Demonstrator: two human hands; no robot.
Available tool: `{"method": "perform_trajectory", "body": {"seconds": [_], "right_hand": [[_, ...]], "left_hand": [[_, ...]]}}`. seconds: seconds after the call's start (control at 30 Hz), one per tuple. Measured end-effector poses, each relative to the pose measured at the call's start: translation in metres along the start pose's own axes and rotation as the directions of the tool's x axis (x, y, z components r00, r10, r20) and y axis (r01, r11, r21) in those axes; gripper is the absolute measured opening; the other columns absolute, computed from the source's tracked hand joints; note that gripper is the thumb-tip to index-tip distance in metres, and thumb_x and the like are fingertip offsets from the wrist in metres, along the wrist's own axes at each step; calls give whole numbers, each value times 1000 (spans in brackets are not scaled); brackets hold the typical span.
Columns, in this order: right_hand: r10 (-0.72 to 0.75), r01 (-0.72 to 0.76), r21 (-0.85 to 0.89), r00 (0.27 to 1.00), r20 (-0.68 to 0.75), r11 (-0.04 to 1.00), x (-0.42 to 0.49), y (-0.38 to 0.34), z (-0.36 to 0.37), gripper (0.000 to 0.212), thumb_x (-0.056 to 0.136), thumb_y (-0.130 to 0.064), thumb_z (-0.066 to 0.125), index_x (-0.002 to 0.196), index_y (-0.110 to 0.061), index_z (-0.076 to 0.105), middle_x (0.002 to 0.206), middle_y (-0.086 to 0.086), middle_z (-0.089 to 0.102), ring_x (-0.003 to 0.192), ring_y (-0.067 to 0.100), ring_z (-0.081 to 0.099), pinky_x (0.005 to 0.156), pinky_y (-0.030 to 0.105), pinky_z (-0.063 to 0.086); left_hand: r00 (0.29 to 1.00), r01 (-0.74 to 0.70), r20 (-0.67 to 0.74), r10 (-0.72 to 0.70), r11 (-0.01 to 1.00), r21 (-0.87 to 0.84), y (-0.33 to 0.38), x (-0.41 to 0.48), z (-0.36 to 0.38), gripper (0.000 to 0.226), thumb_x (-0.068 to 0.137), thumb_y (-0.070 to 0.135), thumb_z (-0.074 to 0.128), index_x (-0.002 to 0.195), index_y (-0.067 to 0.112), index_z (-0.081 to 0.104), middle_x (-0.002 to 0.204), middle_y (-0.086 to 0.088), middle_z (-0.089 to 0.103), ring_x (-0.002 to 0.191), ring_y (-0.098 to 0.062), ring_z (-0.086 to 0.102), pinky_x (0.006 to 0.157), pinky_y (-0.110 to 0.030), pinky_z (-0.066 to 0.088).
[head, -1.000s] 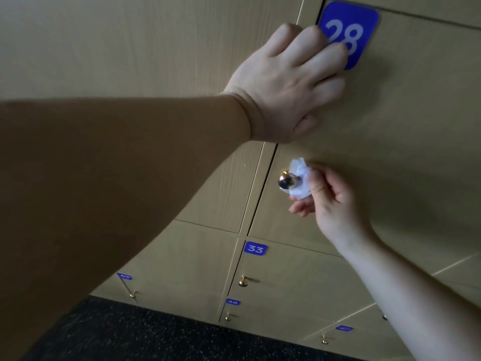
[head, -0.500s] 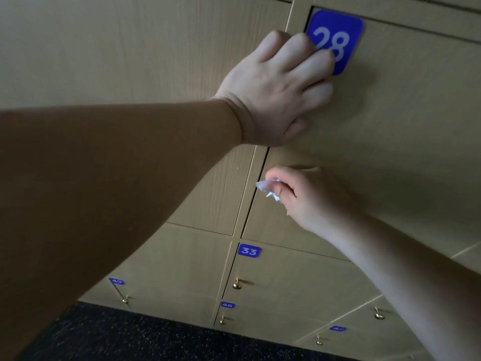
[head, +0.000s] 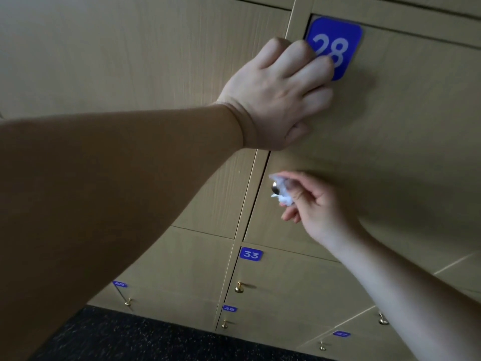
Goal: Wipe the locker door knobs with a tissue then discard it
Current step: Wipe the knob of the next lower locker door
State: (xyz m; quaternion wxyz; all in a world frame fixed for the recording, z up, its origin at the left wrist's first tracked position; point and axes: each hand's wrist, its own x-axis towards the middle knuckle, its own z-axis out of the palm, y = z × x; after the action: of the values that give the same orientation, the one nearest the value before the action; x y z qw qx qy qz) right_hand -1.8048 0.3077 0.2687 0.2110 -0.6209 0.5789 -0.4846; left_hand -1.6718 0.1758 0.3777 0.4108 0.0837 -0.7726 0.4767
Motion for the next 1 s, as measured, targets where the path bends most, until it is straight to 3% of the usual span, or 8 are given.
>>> {"method": "perform_trajectory", "body": {"seconds": [0.1, 0.2, 0.33, 0.43, 0.6, 0.77, 0.87, 1.0], "right_hand": [[-145, 169, -366, 985, 94, 915, 5, -3, 0, 16, 98, -28, 58, 109, -31, 69, 76, -10, 68, 56, 10, 66, 59, 26, 54], [-211, 252, -493, 968, 139, 833, 10, -8, -3, 9, 98, -25, 58, 100, -25, 66, 67, -12, 61, 58, 11, 62, 57, 34, 52], [-95, 109, -349, 994, 57, 931, 6, -4, 4, 21, 102, -32, 47, 96, -37, 66, 59, -18, 62, 58, 6, 64, 59, 21, 49], [23, -25, -111, 1000, -18, 994, 3, -1, 12, 24, 99, -44, 43, 89, -51, 64, 63, 0, 68, 57, 16, 68, 59, 30, 53], [80, -76, 201, 997, -12, 977, -1, 6, 12, 23, 90, -47, 45, 95, -49, 68, 72, 3, 72, 56, 22, 70, 54, 28, 52], [5, -6, 48, 1000, 12, 999, -4, 13, 11, 20, 94, -38, 54, 111, -43, 62, 72, 1, 70, 57, 17, 68, 58, 27, 53], [-79, 88, -169, 995, 58, 982, 1, 14, 10, 21, 96, -23, 60, 109, -40, 59, 74, -4, 67, 57, 14, 67, 63, 36, 59], [-74, 89, -196, 994, 80, 977, 8, 11, 9, 8, 94, -28, 62, 97, -35, 60, 72, -1, 65, 50, 17, 64, 59, 42, 58]], "left_hand": [[1000, 2, 1, -2, 1000, -7, 0, -1, 0, 28, 83, 30, 47, 102, 12, 56, 109, -11, 66, 100, -30, 35, 79, -44, 28], [1000, -3, 7, 3, 1000, 1, 0, -1, 0, 28, 83, 31, 47, 103, 13, 56, 109, -11, 65, 100, -31, 35, 79, -44, 28], [1000, -7, 7, 7, 1000, 0, -1, -2, 0, 28, 85, 31, 45, 104, 13, 55, 109, -11, 65, 101, -31, 35, 79, -44, 28], [1000, -12, 8, 12, 1000, -17, -1, -2, 0, 27, 85, 30, 43, 103, 13, 55, 109, -11, 65, 100, -31, 35, 79, -44, 28], [1000, 0, 7, 0, 999, -44, -1, -2, 1, 34, 88, 30, 27, 104, 13, 52, 110, -11, 65, 100, -31, 35, 78, -45, 28], [1000, -12, 1, 12, 1000, -18, 0, -2, 1, 28, 84, 31, 46, 104, 13, 55, 110, -11, 65, 101, -31, 35, 79, -45, 28], [1000, 0, 3, 0, 1000, -14, 0, -1, 1, 29, 85, 32, 47, 104, 13, 56, 111, -11, 65, 101, -31, 35, 79, -45, 28], [1000, 3, 5, -3, 1000, -27, 0, -1, 2, 28, 84, 31, 47, 104, 13, 57, 110, -11, 65, 100, -30, 35, 79, -45, 29]]}}
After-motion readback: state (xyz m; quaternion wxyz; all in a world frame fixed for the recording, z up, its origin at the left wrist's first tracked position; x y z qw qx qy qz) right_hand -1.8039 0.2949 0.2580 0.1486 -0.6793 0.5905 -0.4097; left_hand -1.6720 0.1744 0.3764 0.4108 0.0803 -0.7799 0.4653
